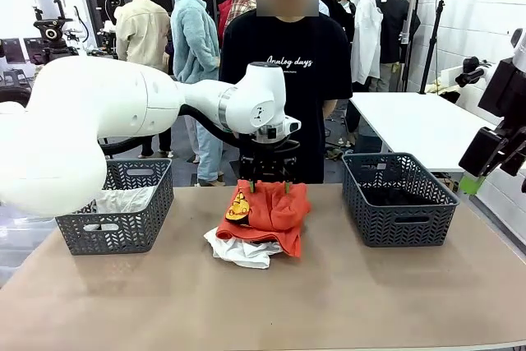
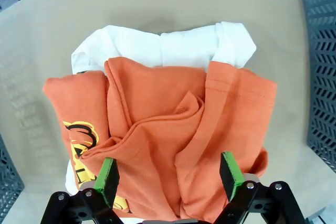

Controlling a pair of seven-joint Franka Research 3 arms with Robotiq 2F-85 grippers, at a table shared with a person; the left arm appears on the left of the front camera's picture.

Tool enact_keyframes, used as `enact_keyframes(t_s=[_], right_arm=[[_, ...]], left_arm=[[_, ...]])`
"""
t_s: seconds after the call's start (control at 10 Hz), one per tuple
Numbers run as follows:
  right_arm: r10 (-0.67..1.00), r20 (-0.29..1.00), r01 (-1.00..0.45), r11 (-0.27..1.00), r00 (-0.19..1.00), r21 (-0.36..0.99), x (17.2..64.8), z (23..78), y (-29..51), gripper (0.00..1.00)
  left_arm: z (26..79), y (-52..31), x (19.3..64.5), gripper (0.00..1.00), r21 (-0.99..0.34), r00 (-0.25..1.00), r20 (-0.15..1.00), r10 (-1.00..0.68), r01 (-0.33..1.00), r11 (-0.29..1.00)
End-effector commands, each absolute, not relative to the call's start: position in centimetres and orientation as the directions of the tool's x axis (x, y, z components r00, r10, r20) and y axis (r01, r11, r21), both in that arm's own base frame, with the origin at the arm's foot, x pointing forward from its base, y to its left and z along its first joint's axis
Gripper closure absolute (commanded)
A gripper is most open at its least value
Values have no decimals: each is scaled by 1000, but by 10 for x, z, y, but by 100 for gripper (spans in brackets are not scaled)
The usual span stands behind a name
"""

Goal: Sort the tops and bottoms.
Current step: Lift clothes from the center of the table with your left hand.

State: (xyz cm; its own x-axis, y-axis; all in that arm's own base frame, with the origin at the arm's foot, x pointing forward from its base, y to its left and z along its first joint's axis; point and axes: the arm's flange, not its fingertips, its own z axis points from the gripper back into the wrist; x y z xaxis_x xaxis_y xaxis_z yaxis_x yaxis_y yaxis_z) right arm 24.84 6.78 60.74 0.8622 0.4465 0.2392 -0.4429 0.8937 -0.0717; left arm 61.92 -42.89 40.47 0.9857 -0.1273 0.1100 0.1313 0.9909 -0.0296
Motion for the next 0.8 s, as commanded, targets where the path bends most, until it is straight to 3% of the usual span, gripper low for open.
enact_keyframes(t_s=[0.0, 0.7], right_arm=[[444, 229, -440, 895, 866, -72, 248, 606, 68, 0], [444, 229, -440, 895, 866, -72, 248, 606, 68, 0]], left_arm=[[416, -422, 619, 0, -92, 991, 69, -114, 121, 988], [396, -412, 623, 0, -112, 993, 30, -115, 117, 987]])
